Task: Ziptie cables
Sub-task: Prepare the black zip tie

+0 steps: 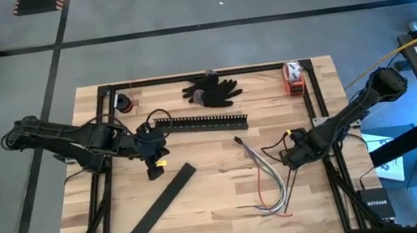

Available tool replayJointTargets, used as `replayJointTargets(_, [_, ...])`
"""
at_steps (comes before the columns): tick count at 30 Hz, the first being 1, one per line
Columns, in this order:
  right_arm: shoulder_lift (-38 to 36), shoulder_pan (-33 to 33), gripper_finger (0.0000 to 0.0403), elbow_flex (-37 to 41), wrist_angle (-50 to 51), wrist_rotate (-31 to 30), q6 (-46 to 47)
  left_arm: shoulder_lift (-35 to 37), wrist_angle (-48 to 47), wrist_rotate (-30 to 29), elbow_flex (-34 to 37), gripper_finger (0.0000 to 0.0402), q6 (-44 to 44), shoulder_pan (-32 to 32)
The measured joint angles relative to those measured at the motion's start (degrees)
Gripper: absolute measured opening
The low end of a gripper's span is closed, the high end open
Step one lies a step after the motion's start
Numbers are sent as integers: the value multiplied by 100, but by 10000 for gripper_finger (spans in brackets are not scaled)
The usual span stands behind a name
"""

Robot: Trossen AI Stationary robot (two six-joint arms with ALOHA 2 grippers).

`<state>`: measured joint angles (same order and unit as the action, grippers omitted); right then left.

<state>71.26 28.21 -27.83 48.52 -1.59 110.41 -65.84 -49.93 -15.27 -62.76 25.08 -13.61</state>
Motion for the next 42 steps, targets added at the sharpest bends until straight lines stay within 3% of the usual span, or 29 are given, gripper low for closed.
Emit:
replayJointTargets(6, [2, 0, 28, 9, -333, -191, -310, 0, 0, 0, 0, 8, -149, 0])
replayJointTargets(8, [4, 0, 8, 9, -361, -208, -512, 0, -2, 0, 0, 8, -149, 0])
replayJointTargets(16, [38, -4, 2, -175, -160, -198, -1297, 0, -2, 0, 0, 8, -168, 0])
replayJointTargets(25, [-198, -13, 0, -1292, 373, -609, -2811, 11, 2, 0, 0, 8, -41, 0])
replayJointTargets(31, [-433, -13, 0, -2238, 661, -1331, -3903, 129, 101, 2, 0, 8, 118, 0])
replayJointTargets(36, [-599, -137, 0, -2999, 803, -2231, -4735, 316, 748, 2, 0, 8, -62, 0])
replayJointTargets(42, [-616, -485, 0, -3638, 77, -3060, -6165, 346, 1687, 1, 0, 8, -649, 1])
